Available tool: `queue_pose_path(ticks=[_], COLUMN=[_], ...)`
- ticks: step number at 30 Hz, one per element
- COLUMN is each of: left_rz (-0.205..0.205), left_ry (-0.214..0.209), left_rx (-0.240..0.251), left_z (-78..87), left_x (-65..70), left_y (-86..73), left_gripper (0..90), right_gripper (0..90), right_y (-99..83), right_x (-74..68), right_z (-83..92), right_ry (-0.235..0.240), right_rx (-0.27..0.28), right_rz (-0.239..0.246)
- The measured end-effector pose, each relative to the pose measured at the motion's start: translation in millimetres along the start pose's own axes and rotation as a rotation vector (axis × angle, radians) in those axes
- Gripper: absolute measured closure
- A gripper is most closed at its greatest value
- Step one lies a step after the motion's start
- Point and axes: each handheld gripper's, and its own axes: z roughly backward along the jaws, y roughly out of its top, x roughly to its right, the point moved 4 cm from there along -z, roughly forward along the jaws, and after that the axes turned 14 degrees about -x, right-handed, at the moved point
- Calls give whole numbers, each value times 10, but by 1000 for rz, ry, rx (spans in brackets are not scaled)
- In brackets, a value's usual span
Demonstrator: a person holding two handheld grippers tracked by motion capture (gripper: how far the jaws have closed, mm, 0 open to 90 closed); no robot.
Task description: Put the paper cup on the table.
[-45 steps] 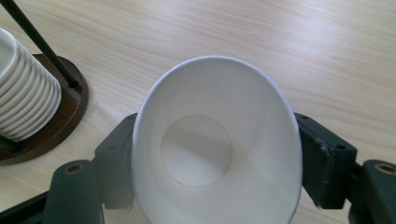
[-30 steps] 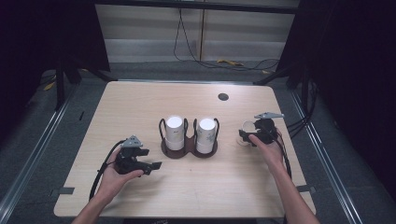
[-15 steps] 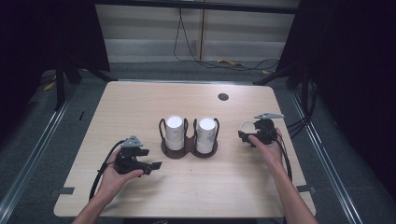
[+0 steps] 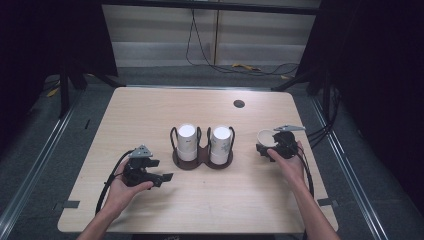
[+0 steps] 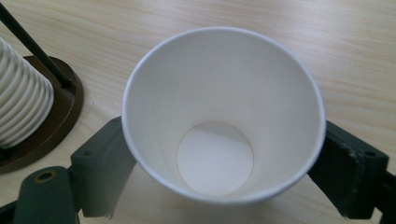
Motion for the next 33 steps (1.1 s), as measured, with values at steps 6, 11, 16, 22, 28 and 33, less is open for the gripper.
queue_pose_path(ticks=[6,11,16,22,28,33], left_rz=[-1,-13,-9,-17,-21,-30], left_ry=[4,17,25,25,19,20], left_rx=[3,-6,-4,-5,-18,-26], left_z=[10,41,78,96,67,58], left_x=[6,2,-7,12,50,103], left_y=[7,-1,-6,-53,-92,-126], left_gripper=[195,195,195,195,195,194], right_gripper=[145,145,145,144,147,150], right_y=[-79,-142,-234,-396,-539,-618], right_x=[-11,-41,-58,-109,-302,-507], right_z=[10,113,227,411,555,617], right_ry=[15,9,10,20,68,111], right_rx=[-1,0,13,34,88,118], right_rz=[-4,0,-12,-7,5,8])
